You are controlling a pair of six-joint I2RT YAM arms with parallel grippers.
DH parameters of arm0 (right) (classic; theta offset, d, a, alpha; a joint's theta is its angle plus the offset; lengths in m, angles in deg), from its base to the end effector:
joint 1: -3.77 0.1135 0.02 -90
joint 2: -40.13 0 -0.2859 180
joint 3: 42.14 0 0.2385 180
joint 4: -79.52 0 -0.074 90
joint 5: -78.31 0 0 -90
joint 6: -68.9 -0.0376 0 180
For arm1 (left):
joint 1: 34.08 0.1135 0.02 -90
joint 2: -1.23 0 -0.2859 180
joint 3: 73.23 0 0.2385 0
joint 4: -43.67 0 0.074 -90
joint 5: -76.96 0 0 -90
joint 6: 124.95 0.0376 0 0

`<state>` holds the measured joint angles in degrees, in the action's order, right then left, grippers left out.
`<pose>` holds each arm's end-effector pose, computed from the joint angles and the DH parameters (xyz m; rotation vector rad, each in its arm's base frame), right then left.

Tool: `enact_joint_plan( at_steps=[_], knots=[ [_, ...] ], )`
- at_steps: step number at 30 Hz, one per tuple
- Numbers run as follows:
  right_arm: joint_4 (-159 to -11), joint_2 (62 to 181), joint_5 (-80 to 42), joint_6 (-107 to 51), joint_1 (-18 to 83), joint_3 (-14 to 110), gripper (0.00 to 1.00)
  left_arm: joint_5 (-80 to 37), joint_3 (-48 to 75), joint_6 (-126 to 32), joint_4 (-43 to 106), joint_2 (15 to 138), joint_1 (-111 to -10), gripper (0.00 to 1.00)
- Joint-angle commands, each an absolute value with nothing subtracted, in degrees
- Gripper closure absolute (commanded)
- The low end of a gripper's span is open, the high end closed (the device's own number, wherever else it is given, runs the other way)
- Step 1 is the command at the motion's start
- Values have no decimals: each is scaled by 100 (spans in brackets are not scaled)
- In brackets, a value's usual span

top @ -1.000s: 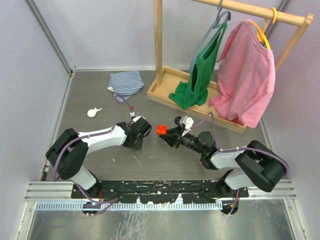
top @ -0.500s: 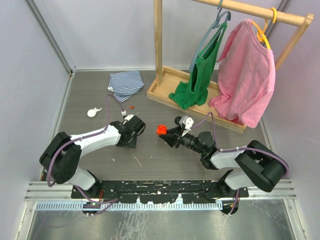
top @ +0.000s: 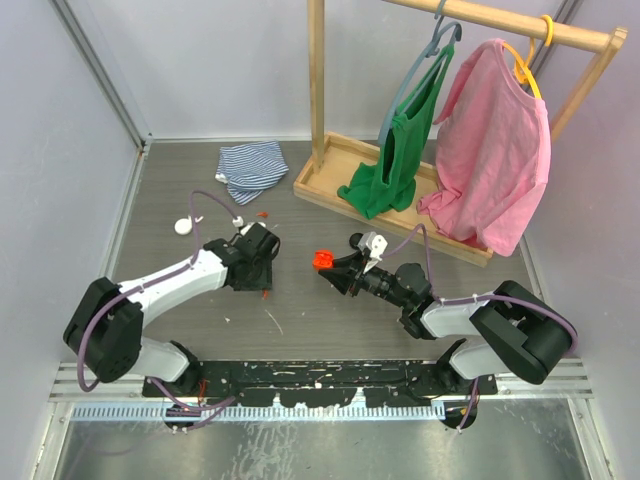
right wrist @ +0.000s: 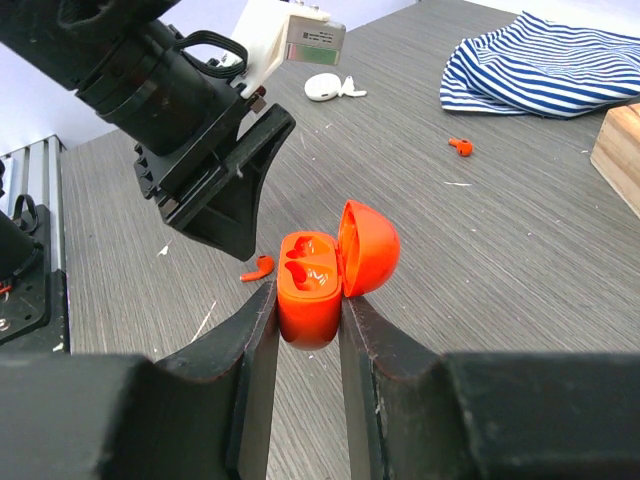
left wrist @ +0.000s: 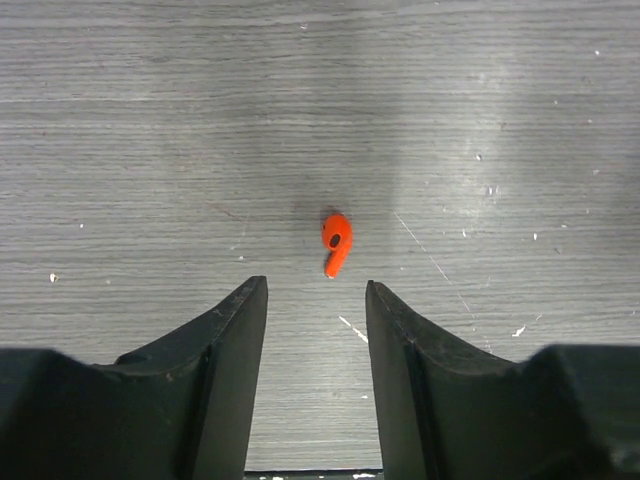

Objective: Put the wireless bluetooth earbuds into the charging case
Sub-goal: Pick up the earbud from the center of the board.

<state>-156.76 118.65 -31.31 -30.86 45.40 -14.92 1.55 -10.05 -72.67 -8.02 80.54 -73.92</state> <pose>0.1570 0.1564 0.2170 -0.7024 1.4017 0.9688 0.1886 -0.1450 0.2260 -0.0177 2.6833 -0.0616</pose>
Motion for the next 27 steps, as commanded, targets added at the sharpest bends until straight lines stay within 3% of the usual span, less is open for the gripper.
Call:
enact_joint_plan(
  at_steps=[1,27],
  knots=[
    [-15880,11810,-3167,-3023,4568,-1309,99,-283,-810,-7380,-596,8221,-7110,56],
    [-15814,11792,-3166,-3021,4570,-1285,99,-876,-532,-7265,-436,9345,-6739,74]
  ],
)
